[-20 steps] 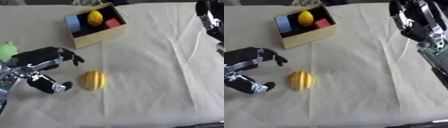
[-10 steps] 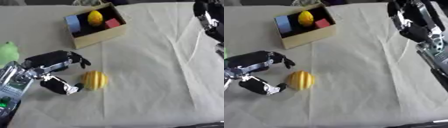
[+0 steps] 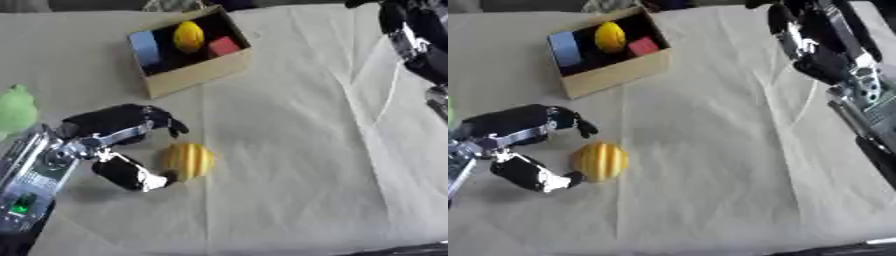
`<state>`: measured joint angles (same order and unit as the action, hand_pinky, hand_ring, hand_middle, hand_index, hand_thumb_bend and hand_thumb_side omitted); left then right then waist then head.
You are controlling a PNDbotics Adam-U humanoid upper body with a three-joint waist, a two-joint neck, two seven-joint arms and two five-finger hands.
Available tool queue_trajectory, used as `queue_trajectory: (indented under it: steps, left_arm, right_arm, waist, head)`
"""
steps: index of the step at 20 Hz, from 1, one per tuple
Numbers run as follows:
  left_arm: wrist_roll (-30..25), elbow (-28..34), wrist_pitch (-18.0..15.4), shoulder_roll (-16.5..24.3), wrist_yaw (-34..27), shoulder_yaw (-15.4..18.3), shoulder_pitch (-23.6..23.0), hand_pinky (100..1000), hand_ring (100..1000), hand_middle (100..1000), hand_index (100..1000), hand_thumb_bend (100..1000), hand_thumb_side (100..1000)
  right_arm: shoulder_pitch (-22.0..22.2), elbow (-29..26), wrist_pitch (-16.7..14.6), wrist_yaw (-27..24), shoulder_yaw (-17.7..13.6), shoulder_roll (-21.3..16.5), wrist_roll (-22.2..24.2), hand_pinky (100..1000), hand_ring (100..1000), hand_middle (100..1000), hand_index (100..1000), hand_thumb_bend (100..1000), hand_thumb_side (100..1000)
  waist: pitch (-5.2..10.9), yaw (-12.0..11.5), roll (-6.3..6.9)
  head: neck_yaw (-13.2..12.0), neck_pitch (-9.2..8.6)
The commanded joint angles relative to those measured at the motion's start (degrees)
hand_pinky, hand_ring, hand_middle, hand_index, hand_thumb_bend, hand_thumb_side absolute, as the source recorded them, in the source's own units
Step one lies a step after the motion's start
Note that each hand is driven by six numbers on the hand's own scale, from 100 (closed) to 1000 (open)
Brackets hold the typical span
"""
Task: Pick up objects on the table and place them in the box.
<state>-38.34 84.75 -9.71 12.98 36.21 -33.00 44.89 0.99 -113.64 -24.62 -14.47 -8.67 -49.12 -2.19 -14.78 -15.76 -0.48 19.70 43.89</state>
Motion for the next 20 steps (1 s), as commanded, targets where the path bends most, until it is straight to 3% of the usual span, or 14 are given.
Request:
queue_trajectory:
  steps: [1,5,11,14,20]
  left_arm:
    - [1.05,-0.86,-1.2,-0.67,2.15,0.64,0.76,987,880,717,883,394,387]
    - [2.18,-2.78,-2.09,-1.49,4.25,0.65,0.73,982,875,712,878,391,377]
    - [3.45,-4.02,-2.13,-2.67,4.66,0.82,0.32,967,859,694,842,278,353]
    - [4.08,-3.89,-1.92,-2.58,4.79,0.79,0.26,953,847,681,809,247,287]
    - [4.9,-5.55,-2.67,-3.02,7.55,0.5,0.07,948,842,681,795,327,208]
  right_arm:
    - [-0.6,-0.95,0.42,-0.45,-0.15,-0.78,0.61,965,732,770,881,100,614]
    - [-0.62,-0.95,1.12,-0.31,0.21,-0.38,1.2,967,731,770,881,100,617]
    - [-0.58,-0.95,2.13,-0.06,0.39,0.29,1.55,972,730,770,885,100,624]
    - [-0.44,-0.95,2.69,-0.29,0.28,0.52,1.59,976,728,769,887,100,628]
    - [-0.49,-0.95,2.79,-1.15,0.23,0.79,2.29,977,727,769,887,100,631]
  waist:
    - [1.48,0.12,0.75]
    - [1.33,0.32,0.79]
    - [1.11,0.65,0.81]
    - [1.07,0.63,0.92]
    - [1.03,0.71,0.9]
  head:
    - [-0.16,0.23]
    - [-0.34,0.23]
    - [-0.42,0.23]
    - [-0.39,0.23]
    - [-0.44,0.23]
